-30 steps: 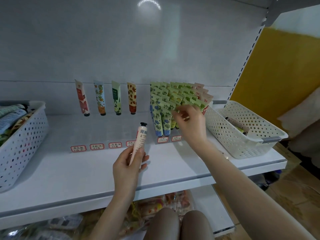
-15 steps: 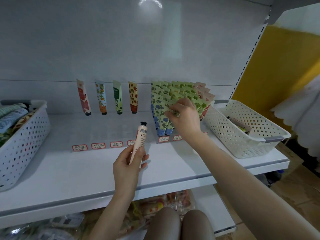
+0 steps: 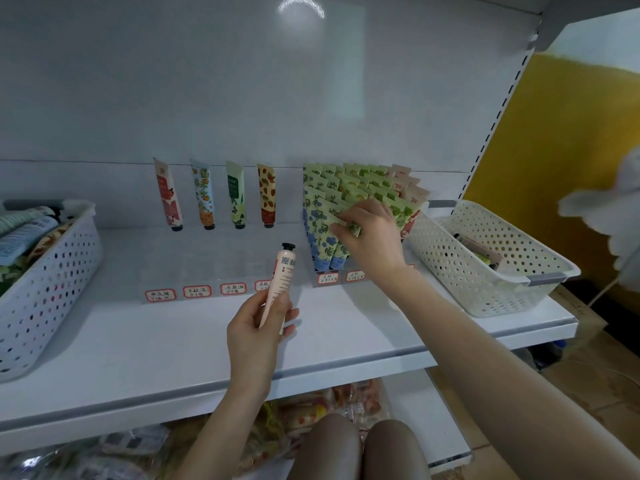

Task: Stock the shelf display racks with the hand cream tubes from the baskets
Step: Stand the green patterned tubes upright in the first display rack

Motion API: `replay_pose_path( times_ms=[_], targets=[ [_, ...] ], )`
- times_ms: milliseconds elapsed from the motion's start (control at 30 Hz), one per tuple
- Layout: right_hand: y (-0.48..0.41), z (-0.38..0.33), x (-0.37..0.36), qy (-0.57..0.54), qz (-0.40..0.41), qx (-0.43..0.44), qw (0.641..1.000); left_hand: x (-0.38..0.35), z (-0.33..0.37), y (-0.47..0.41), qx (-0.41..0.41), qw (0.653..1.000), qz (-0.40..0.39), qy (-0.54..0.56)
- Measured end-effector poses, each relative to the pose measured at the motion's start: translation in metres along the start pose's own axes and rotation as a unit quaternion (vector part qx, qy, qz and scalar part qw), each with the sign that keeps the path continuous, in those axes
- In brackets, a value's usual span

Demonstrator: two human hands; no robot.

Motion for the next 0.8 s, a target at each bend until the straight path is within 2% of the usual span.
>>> replay_pose_path(
  times_ms=[800],
  targets=[
    [-0.0024,-0.0055,0.0054,-0.018,0.012,0.023,0.999,0.0000,0.0035,0.0029,-0.004,1.000,0.002,0.000]
  ],
)
Point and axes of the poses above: each hand's wrist, its own y-axis away from the middle knuckle, its own x-axis out of the back of the hand, z = x × y, the point moved 10 cm from there along -y, towards the middle knuckle, and after that the axes turned 9 degrees about z, right-handed, at the moved point
